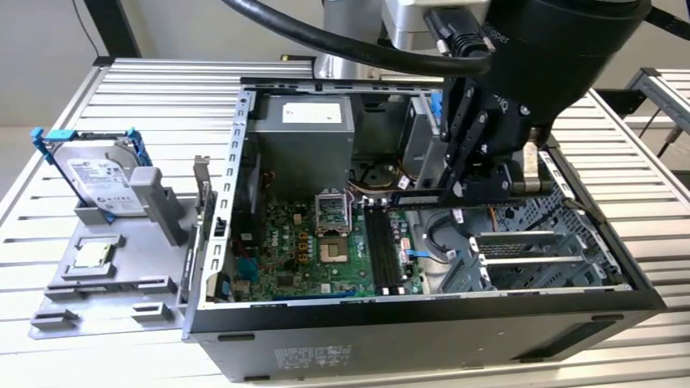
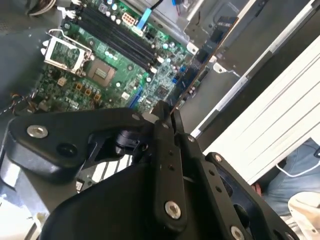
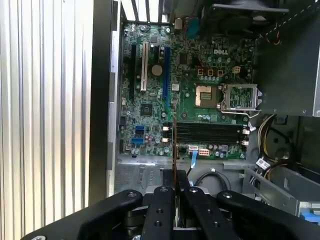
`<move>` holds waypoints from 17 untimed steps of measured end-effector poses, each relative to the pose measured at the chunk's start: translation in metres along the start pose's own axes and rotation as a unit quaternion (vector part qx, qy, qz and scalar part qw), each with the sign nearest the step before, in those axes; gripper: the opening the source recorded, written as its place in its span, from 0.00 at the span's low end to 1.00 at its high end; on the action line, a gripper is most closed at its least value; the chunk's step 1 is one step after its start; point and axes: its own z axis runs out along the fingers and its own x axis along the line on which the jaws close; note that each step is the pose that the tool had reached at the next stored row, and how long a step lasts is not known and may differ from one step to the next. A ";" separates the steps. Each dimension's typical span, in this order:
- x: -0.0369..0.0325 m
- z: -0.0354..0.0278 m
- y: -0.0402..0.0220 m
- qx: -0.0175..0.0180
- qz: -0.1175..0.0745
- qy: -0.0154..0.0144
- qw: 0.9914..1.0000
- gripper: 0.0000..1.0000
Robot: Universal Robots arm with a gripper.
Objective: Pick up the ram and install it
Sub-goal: 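Pick up the ram and move it above insertion slot, then insert the ram into the slot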
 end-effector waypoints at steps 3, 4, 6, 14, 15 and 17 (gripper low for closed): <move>-0.0005 0.0000 0.0000 0.000 0.000 0.000 1.000 0.00; -0.0027 0.0001 0.0000 0.000 0.000 0.000 1.000 0.00; -0.0097 0.0003 -0.0002 0.000 0.000 0.000 1.000 0.00; -0.0420 0.0013 -0.0011 0.000 0.000 0.000 1.000 0.00; -0.0458 0.0014 -0.0013 0.000 0.000 0.000 1.000 0.00; -0.0536 0.0017 -0.0016 0.000 0.000 0.000 1.000 0.00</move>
